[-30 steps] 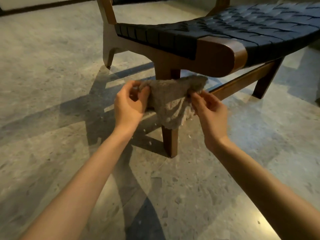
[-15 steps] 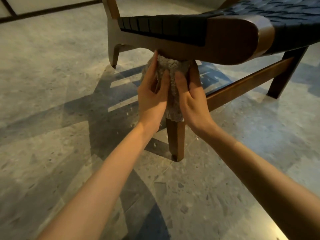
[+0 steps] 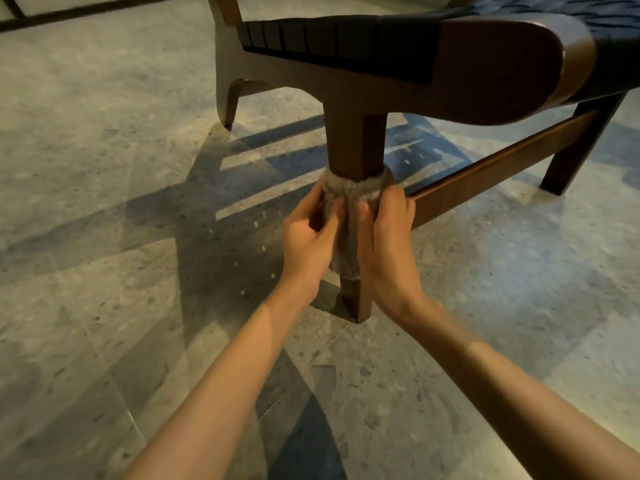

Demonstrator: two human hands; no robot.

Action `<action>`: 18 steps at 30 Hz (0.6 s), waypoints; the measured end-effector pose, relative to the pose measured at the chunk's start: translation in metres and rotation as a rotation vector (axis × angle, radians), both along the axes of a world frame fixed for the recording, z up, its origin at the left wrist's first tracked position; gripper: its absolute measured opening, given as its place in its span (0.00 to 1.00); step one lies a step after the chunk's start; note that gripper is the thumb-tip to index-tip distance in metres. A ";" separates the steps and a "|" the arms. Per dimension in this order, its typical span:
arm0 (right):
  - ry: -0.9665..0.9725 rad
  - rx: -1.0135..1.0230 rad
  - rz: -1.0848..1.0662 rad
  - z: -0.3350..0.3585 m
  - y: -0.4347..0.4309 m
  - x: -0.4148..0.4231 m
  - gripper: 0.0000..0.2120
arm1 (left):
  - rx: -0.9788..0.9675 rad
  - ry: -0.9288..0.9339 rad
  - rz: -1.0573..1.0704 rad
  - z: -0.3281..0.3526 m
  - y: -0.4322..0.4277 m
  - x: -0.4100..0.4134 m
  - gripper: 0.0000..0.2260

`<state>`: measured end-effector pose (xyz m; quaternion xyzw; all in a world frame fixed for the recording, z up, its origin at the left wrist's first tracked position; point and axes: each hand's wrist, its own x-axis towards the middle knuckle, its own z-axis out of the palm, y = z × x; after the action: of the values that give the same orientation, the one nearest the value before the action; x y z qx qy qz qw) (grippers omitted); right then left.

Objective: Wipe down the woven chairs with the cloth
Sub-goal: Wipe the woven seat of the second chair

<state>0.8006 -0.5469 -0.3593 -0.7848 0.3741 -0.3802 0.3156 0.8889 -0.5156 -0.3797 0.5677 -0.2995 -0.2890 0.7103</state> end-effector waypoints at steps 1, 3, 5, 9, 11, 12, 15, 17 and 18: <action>-0.032 -0.016 0.007 0.011 -0.003 0.003 0.10 | -0.027 0.002 0.024 0.011 -0.003 0.001 0.18; -0.149 -0.009 0.031 0.032 -0.011 0.011 0.07 | -0.074 -0.056 0.070 0.033 -0.011 0.007 0.18; -0.220 -0.013 0.016 0.045 -0.014 0.019 0.04 | -0.095 -0.137 0.109 0.051 -0.019 0.014 0.18; -0.148 -0.199 -0.091 0.040 -0.013 0.020 0.10 | -0.093 -0.144 0.128 0.057 -0.020 0.015 0.18; -0.077 -0.262 -0.161 0.030 -0.013 0.018 0.16 | -0.088 -0.124 0.108 0.048 -0.018 0.015 0.18; -0.065 -0.270 -0.179 0.024 -0.012 0.017 0.18 | -0.082 -0.111 0.089 0.044 -0.017 0.016 0.18; -0.101 -0.276 -0.178 0.000 -0.007 0.008 0.14 | -0.039 -0.027 0.062 0.023 -0.011 0.011 0.17; -0.091 -0.256 -0.166 -0.020 -0.003 -0.002 0.14 | 0.014 0.002 0.072 0.002 -0.006 0.005 0.16; -0.068 -0.242 -0.170 -0.029 -0.001 -0.007 0.17 | 0.054 0.005 0.065 -0.009 -0.002 0.001 0.17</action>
<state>0.7940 -0.5477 -0.3880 -0.7692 0.3794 -0.4745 0.1979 0.8900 -0.5178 -0.3888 0.5953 -0.2713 -0.2753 0.7044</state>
